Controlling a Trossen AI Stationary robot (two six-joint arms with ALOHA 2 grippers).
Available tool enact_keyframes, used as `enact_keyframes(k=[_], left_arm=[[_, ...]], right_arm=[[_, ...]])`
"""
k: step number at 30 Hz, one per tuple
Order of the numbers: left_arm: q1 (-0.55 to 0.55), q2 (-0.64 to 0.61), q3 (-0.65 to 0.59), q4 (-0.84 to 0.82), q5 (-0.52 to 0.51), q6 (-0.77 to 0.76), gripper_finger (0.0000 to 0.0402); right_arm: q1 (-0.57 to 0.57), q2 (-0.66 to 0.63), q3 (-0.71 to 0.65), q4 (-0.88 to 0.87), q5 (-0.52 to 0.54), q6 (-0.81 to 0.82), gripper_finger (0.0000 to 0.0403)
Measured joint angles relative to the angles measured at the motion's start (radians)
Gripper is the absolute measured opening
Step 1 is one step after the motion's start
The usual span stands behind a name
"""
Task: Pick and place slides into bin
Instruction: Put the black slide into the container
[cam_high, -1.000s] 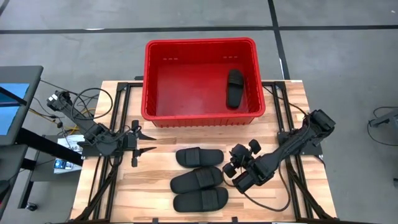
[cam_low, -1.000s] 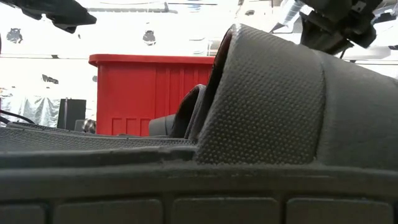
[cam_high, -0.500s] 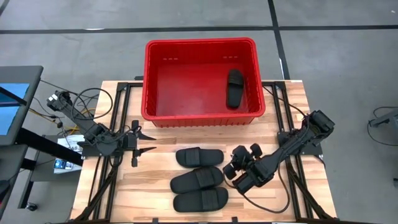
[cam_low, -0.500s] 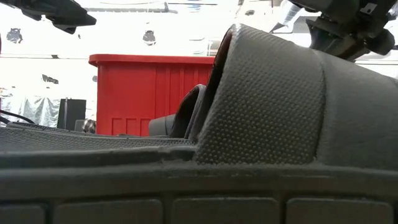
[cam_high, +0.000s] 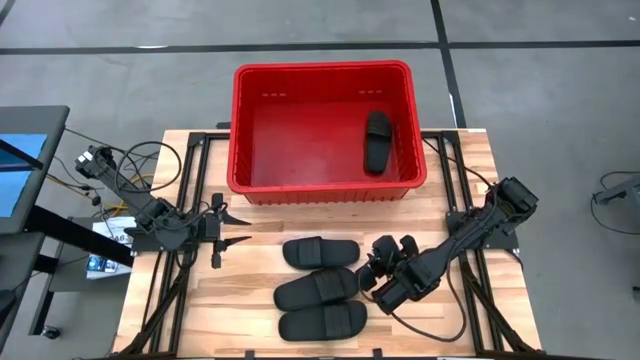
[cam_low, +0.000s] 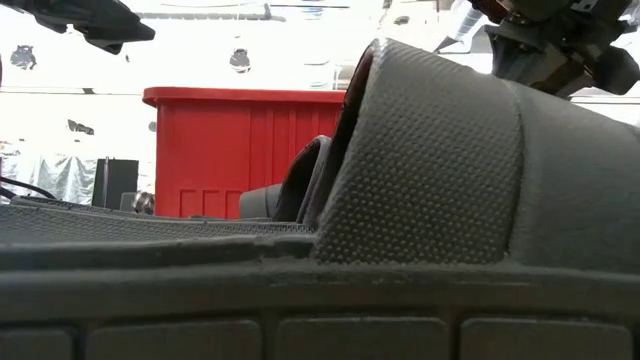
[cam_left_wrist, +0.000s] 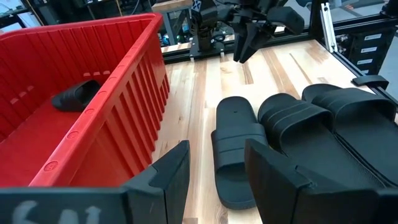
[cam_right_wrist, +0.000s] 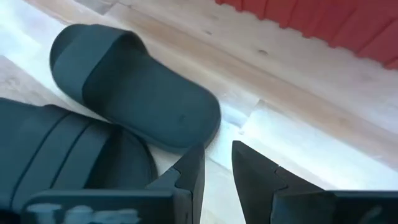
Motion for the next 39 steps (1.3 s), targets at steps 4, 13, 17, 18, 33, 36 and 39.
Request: enact_keyframes(k=[4,13,17,18,33,36,39], left_arm=[[0.0,0.0,0.0,0.0,0.0,0.0,0.0144],[0.0,0.0,0.0,0.0,0.0,0.001,0.0144],[0.0,0.0,0.0,0.001,0.0,0.001,0.0144],[0.0,0.0,0.0,0.001,0.0,0.001,0.0144],[0.0,0.0,0.0,0.0,0.001,0.001,0.0144],[0.0,0.0,0.0,0.0,0.006,0.001,0.0144],[0.0,0.0,0.001,0.0,0.007,0.0,0.0144]], right_arm=[[-0.001,0.0,0.0,0.022,-0.001,0.0,0.0072],[-0.018,0.0,0.001,0.03,0.002,-0.006,0.008],[-0.029,0.0,0.001,0.058,-0.005,-0.035,0.0104],[-0.031,0.0,0.001,0.065,-0.005,-0.045,0.0112],[-0.093,0.009,0.001,0.09,-0.045,-0.139,0.0173],[-0.107,0.047,-0.001,0.089,-0.079,-0.14,0.0168],[-0.115,0.1,0.002,0.111,-0.118,-0.14,0.0163]])
